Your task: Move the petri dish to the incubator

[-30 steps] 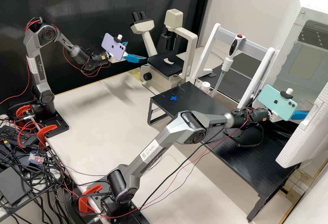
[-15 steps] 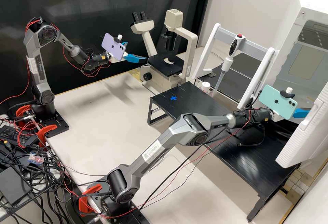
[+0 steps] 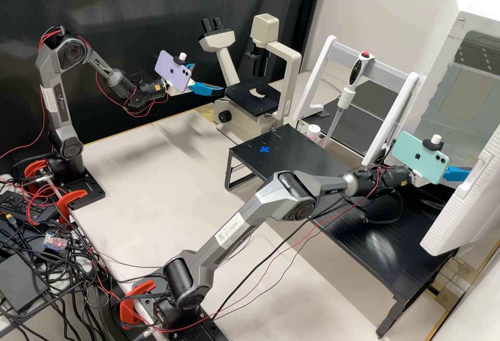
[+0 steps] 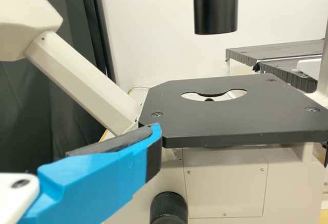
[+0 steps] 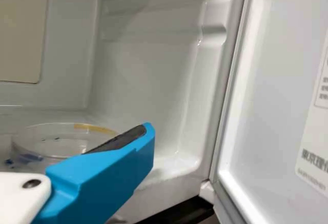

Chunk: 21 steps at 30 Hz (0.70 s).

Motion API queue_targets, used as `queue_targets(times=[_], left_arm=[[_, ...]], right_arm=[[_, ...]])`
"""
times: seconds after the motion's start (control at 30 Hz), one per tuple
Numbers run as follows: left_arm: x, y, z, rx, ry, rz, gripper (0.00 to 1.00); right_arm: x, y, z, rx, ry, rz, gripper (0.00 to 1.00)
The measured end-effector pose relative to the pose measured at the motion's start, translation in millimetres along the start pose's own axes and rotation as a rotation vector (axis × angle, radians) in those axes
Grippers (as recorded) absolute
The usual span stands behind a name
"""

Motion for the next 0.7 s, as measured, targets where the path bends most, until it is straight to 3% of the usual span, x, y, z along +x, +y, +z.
queue_targets(times=[0.03, 0.17, 0.4, 0.7], left_arm=[[0.0, 0.0, 0.0, 0.0, 0.0, 0.0, 1.0], [0.0, 0.0, 0.0, 0.0, 0.0, 0.0, 1.0], [0.0, 0.0, 0.0, 0.0, 0.0, 0.0, 1.0], [0.0, 0.0, 0.0, 0.0, 0.0, 0.0, 1.0]], right_arm=[[-2.9, 0.7, -0.3, -0.006, 0.007, -0.008, 1.0], [-17.4, 2.1, 1.9, 0.033, 0.024, -0.021, 1.0], [-68.6, 10.4, 8.0, 0.062, 0.037, -0.032, 1.0], [-150.1, 27.4, 23.6, 0.049, 0.021, 0.003, 1.0]])
